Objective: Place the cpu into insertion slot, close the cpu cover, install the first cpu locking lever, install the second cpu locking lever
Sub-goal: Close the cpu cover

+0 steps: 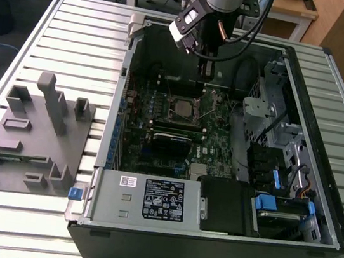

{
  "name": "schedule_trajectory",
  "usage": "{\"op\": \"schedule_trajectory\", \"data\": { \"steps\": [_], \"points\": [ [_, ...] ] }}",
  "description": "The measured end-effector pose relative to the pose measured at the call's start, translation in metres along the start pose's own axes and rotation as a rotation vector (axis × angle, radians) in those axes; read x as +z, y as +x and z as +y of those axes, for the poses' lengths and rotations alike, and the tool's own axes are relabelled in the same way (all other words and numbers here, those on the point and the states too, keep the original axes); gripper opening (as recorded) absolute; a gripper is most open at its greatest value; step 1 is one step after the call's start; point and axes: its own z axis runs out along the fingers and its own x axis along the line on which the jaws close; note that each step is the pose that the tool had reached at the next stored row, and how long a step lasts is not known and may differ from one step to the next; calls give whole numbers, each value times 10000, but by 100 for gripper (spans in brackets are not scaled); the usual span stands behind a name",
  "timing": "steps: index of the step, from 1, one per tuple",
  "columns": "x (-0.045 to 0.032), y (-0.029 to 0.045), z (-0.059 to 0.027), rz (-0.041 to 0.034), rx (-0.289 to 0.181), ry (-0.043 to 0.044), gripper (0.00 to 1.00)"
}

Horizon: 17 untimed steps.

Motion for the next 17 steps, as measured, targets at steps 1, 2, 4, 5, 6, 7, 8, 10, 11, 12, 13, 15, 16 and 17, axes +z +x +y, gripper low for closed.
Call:
{"op": "schedule_trajectory", "data": {
  "steps": [1,2,4,5,6,7,8,10,11,12,13,15,16,17],
  "points": [
    [1,1,10,0,0,0,10],
    [1,1,19,0,0,0,10],
    [2,2,39,1,-1,0,10],
    [2,2,48,0,0,0,10],
    [3,3,58,0,-1,0,10],
    [3,3,68,-1,-1,0,10],
    [4,3,77,0,0,0,10],
    [5,4,96,0,1,0,10],
    [5,5,106,0,0,0,10],
    [5,5,116,-1,1,0,10],
    [6,6,126,1,0,0,10],
    [7,6,145,0,0,0,10],
    [8,7,154,0,-1,0,10],
    [8,7,164,-1,0,0,10]
  ]
}}
